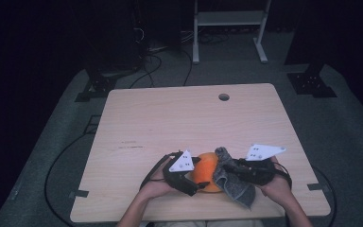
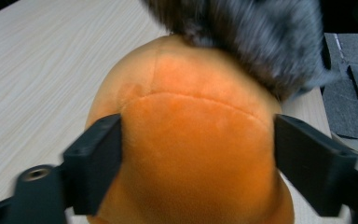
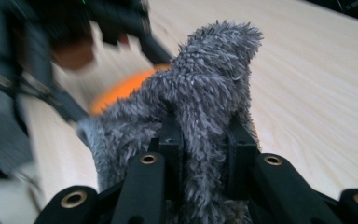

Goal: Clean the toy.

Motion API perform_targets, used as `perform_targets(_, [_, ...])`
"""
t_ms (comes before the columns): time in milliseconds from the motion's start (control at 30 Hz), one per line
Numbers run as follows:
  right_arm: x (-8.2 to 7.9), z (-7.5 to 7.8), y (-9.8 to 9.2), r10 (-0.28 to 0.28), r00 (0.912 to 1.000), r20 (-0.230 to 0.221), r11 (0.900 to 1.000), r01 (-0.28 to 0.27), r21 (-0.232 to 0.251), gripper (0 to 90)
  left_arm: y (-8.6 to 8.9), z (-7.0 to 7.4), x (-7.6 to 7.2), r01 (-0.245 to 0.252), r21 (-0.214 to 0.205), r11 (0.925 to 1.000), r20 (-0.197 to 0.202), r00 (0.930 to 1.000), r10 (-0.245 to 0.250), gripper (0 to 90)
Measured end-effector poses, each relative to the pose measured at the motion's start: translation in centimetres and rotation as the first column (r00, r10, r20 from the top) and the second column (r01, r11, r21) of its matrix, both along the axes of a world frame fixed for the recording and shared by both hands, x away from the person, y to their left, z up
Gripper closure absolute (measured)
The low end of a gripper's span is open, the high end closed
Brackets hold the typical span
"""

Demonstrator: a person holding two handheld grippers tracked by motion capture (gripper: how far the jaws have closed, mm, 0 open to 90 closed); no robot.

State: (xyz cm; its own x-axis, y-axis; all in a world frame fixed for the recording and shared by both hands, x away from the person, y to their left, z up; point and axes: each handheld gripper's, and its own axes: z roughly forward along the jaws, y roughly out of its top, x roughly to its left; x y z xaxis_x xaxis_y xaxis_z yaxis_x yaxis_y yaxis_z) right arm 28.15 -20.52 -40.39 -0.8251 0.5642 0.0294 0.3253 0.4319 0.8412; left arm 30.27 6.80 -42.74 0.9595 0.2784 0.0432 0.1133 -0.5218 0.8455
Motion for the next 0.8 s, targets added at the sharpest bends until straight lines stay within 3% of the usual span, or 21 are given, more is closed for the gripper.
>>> perform_targets(67, [0.3,-0.9,-0.3,-0.02,0.9997,-0.017,0.9998,0.02,-0.001,72.3,0.4,-0.3,0.5,-0.025,-0.021,0.9995,-0.05,0.9985,0.024,7.5])
perform_targets(133, [0.6,-1.7,-0.9,-0.04,0.9986,-0.035,0.9992,0.04,0.007,72.4,0.5,-0.9,1.1,-0.035,-0.031,0.9989,-0.13,0.9911,0.031,5.8])
perform_targets(167, [0.7,-1.8,-1.3,-0.041,0.9978,-0.052,0.9989,0.042,0.02,72.3,0.6,-1.2,1.2,-0.033,-0.041,0.9986,-0.146,0.9889,0.027,6.1])
perform_targets(300, [0.9,-2.0,-1.9,-0.064,0.9965,-0.053,0.9979,0.064,-0.006,72.3,0.8,-1.1,1.0,-0.032,-0.061,0.9976,-0.107,0.9939,0.025,19.2])
perform_targets(400, [1.1,-1.8,-2.9,-0.119,0.9915,-0.053,0.9926,0.117,-0.032,72.9,0.8,-0.6,0.8,-0.027,-0.072,0.997,-0.066,0.9976,0.022,27.0])
perform_targets(533, [0.1,0.6,-2.3,-0.066,0.9978,-0.013,0.9961,0.066,0.058,72.9,0.1,-0.2,0.1,0.019,-0.048,0.9986,0.006,0.9998,-0.019,28.4])
perform_targets(633, [-0.2,1.1,-0.4,-0.029,0.9993,0.023,0.9996,0.028,0.001,72.7,-0.5,-0.1,-0.6,0.053,-0.007,0.9986,0.06,0.9968,-0.052,25.0])
perform_targets(700, [0.0,0.3,0.1,-0.035,0.9992,0.018,0.9982,0.036,-0.047,72.7,-0.4,-0.1,-0.4,0.028,0.007,0.9996,0.035,0.999,-0.028,17.3])
perform_targets(767, [0.2,-0.5,0.0,-0.033,0.9994,-0.008,0.9991,0.033,-0.029,72.8,-0.4,-0.5,0.3,-0.02,0.007,0.9998,-0.032,0.9993,0.02,7.3])
perform_targets(800, [0.2,-0.5,-0.2,-0.032,0.9994,-0.013,0.9992,0.032,-0.024,72.8,-0.5,-0.7,0.6,-0.037,-0.006,0.9993,-0.08,0.9961,0.037,3.9])
